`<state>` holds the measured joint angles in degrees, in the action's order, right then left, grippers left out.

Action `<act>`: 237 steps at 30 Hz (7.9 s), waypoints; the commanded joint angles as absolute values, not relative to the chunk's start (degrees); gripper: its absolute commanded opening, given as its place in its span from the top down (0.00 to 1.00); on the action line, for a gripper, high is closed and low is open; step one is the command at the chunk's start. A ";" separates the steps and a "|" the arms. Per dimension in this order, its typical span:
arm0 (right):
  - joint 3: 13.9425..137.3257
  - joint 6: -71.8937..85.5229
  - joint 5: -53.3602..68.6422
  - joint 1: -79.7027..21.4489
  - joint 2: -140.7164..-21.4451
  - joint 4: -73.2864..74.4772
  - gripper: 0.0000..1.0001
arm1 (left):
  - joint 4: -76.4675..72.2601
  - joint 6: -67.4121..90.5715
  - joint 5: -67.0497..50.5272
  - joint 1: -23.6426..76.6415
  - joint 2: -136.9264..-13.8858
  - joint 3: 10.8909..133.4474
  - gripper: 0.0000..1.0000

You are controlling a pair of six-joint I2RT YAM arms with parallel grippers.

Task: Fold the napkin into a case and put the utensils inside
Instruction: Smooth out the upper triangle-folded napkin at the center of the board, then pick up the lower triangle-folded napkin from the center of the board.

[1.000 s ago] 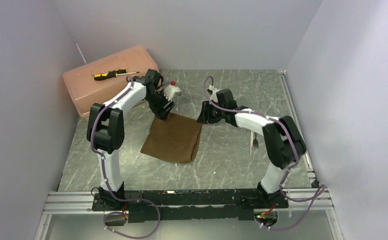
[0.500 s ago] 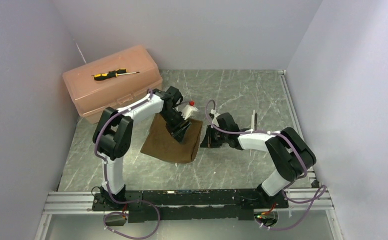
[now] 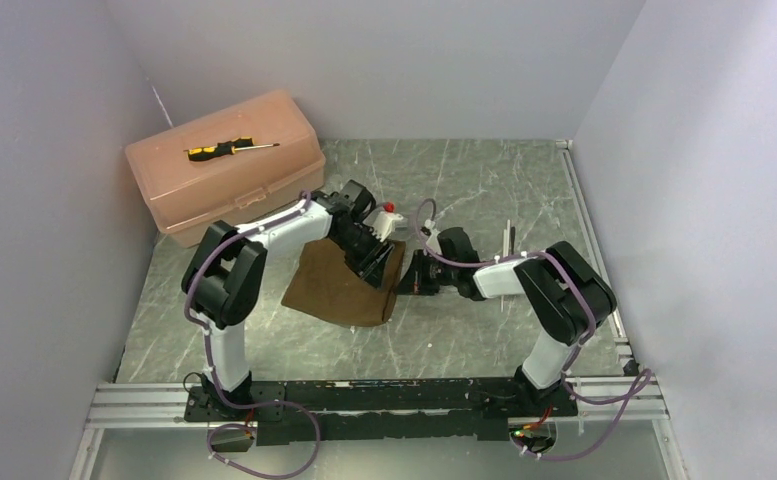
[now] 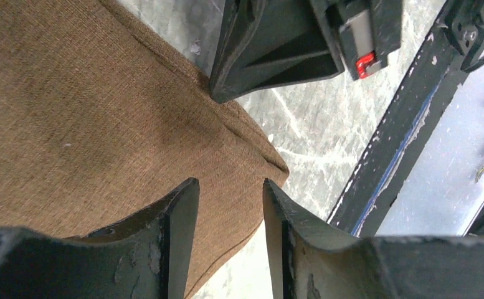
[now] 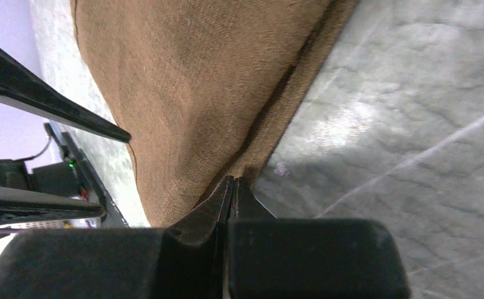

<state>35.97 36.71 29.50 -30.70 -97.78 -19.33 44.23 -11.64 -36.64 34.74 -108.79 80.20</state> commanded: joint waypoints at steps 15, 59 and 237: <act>31.89 44.89 43.17 -24.03 -104.04 -32.15 1.00 | 38.76 -7.52 -23.30 41.97 -114.96 81.30 0.50; 35.31 40.70 42.89 -21.46 -97.12 -17.40 1.00 | 38.69 -5.50 -25.02 43.24 -115.96 83.81 0.59; 34.15 -38.32 -7.38 -64.52 -85.78 -16.85 0.92 | 38.95 -28.19 -17.05 32.76 -129.21 98.35 0.22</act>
<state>31.88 -41.93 -7.20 -64.82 -85.84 -14.04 38.44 -27.11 -17.28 32.23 -126.37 98.63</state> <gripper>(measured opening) 0.123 0.788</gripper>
